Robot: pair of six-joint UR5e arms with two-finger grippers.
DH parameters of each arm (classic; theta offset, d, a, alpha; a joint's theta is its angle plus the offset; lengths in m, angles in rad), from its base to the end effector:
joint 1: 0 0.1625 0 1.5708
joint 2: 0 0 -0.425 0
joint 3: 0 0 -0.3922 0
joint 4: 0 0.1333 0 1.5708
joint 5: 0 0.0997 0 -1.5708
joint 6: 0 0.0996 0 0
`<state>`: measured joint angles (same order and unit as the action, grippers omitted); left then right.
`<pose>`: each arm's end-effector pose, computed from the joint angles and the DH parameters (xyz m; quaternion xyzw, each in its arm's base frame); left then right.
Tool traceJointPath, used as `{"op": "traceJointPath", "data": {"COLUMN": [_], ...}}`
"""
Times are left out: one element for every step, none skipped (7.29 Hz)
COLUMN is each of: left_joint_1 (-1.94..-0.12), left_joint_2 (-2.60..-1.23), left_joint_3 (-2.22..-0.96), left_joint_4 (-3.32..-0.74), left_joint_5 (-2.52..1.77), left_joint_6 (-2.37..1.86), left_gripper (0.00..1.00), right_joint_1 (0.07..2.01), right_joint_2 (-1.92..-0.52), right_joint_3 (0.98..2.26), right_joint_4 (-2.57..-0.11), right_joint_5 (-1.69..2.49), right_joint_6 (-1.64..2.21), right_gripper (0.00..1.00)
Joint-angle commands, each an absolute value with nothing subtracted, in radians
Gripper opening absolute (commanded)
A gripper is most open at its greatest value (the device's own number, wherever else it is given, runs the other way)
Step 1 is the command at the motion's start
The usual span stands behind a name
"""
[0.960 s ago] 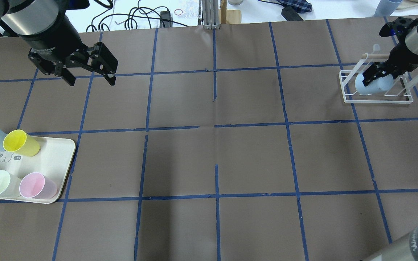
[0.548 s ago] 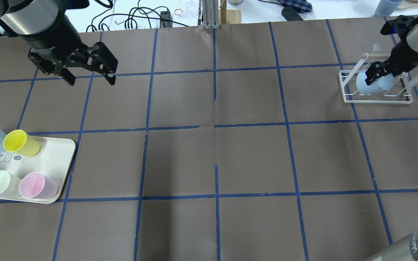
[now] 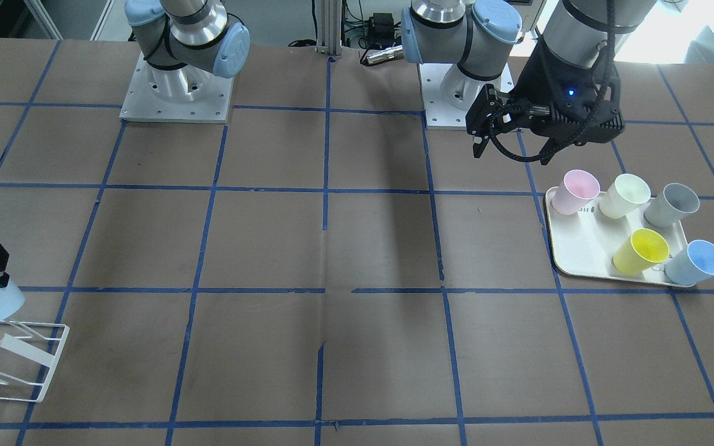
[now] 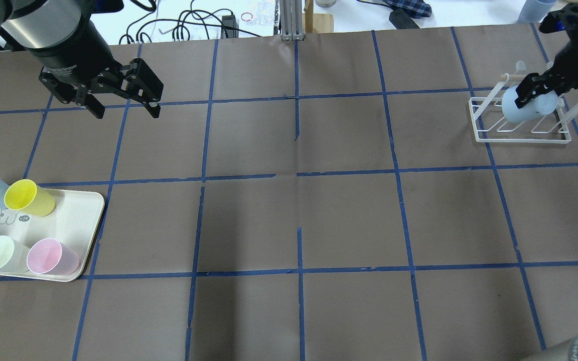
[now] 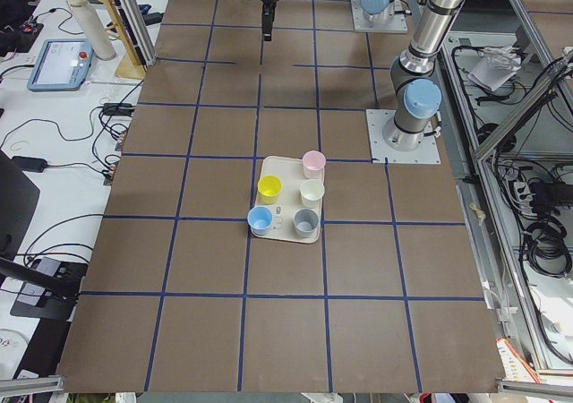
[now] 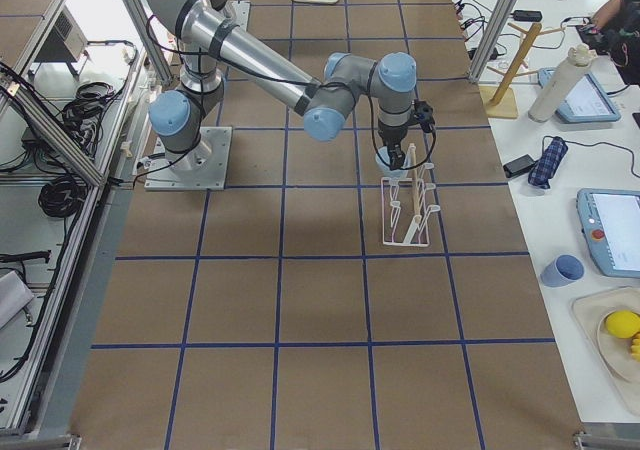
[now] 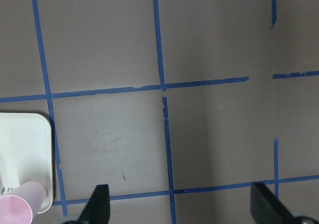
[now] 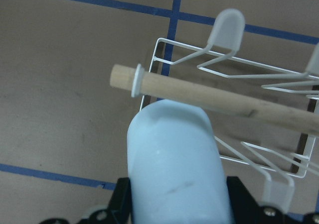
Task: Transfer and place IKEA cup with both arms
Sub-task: 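Lift the cup off the rack with the right gripper while the left arm reaches forward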
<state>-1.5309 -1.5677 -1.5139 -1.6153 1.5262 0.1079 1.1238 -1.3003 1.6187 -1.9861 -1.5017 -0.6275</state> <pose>-0.1180 -0.4965 0.5131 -0.0342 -0.9991 0.0094 0.0217 -0.1307 -0.5970 0.3600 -0.0916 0.9940 -0.0592 0.0049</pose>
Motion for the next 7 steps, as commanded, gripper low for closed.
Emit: {"op": "traceJointPath", "data": {"left_joint_1": [-1.531, -1.531, -1.532, -1.531, -1.526, -1.522, -1.517], "left_joint_2": [-1.566, -1.560, -1.549, -1.548, -1.546, -1.542, -1.540], "left_joint_3": [-1.513, -1.511, -1.514, -1.517, -1.537, -1.552, -1.557], "left_joint_4": [-1.617, -1.617, -1.623, -1.623, -1.620, -1.623, -1.623], "left_joint_5": [1.516, 1.513, 1.513, 1.511, 1.508, 1.509, 1.494], "left_joint_6": [0.089, 0.089, 0.087, 0.094, 0.091, 0.092, 0.095], "left_gripper": [1.00, 1.00, 1.00, 1.00, 1.00, 1.00, 1.00], "right_joint_1": [1.129, 1.131, 1.131, 1.131, 1.131, 1.131, 1.131], "right_joint_2": [-1.377, -1.409, -1.443, -1.472, -1.486, -1.500, -1.509], "right_joint_3": [1.547, 1.519, 1.505, 1.505, 1.506, 1.506, 1.506], "right_joint_4": [-1.784, -1.704, -1.622, -1.541, -1.461, -1.368, -1.250], "right_joint_5": [-1.500, -1.500, -1.488, -1.412, -1.363, -1.285, -1.217], "right_joint_6": [-0.627, -0.629, -0.630, -0.629, -0.632, -0.635, -0.632], "right_gripper": [0.41, 0.41, 0.41, 0.41, 0.41, 0.41, 0.41]}}
